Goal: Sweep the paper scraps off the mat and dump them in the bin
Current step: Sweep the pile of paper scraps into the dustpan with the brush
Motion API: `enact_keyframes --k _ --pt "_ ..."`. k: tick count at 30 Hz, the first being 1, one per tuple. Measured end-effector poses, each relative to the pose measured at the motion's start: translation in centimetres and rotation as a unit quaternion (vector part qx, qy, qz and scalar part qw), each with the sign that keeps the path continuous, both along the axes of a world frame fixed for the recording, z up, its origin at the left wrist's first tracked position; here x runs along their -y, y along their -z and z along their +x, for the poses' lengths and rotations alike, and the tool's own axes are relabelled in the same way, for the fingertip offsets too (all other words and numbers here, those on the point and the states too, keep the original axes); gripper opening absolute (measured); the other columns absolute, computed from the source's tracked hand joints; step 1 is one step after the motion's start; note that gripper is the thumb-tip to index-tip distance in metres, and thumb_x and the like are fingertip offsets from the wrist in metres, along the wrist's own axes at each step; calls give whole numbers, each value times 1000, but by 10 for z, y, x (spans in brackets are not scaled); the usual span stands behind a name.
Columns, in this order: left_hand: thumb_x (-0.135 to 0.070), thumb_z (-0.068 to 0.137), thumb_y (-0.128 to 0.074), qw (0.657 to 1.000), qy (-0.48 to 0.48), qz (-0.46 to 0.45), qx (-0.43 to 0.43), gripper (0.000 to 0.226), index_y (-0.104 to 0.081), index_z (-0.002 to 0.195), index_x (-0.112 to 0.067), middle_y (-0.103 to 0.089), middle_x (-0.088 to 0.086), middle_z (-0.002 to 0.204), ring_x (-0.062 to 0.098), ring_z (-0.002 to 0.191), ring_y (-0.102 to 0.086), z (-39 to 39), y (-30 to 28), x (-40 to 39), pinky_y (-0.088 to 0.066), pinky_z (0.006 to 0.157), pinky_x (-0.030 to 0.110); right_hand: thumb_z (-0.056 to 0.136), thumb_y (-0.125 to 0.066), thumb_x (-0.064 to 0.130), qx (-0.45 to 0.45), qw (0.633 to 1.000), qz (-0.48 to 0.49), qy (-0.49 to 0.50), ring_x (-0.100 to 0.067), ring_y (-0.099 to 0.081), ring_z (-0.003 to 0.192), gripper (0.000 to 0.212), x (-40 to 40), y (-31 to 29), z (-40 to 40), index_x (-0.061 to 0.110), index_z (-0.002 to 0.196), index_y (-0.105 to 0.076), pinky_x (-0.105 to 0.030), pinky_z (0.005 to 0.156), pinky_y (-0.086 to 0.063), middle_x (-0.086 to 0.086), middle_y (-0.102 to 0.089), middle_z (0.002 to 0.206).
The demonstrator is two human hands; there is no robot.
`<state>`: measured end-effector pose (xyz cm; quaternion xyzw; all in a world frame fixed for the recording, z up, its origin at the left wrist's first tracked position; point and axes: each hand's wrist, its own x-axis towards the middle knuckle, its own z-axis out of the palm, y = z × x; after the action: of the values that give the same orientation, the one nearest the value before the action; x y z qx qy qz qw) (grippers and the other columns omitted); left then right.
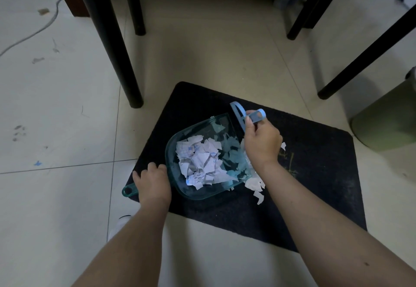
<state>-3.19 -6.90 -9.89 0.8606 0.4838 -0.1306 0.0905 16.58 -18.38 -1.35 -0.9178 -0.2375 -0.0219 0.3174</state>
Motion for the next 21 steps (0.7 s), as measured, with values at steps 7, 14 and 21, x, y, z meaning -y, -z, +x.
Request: enact_keyframes --k 7,14,21 --pt "-12 88 -54 1000 1 -10 5 21 -55 108 -18 -53 4 111 24 103 -56 5 2 -2 -30 111 46 97 -45 32 -34 998 -46 -3 -20 -58 69 26 -2 9 1 21 115 -61 -28 62 -42 0 -63 76" --pt "-9 87 -51 998 -18 -3 -63 28 -57 111 -20 -59 2 113 23 110 -57 -6 3 -23 -25 114 46 98 -44 30 -67 994 -16 86 -20 -57 73 24 13 25 5 21 111 -62 -27 64 -37 2 -61 80" --pt "-13 90 -45 985 25 53 -164 31 -61 112 -28 -61 -4 111 21 112 -55 -37 4 -60 -14 117 48 98 -43 33 -150 979 -96 102 -25 -57 72 34 31 58 4 5 89 -60 -29 63 -36 -5 -58 76"
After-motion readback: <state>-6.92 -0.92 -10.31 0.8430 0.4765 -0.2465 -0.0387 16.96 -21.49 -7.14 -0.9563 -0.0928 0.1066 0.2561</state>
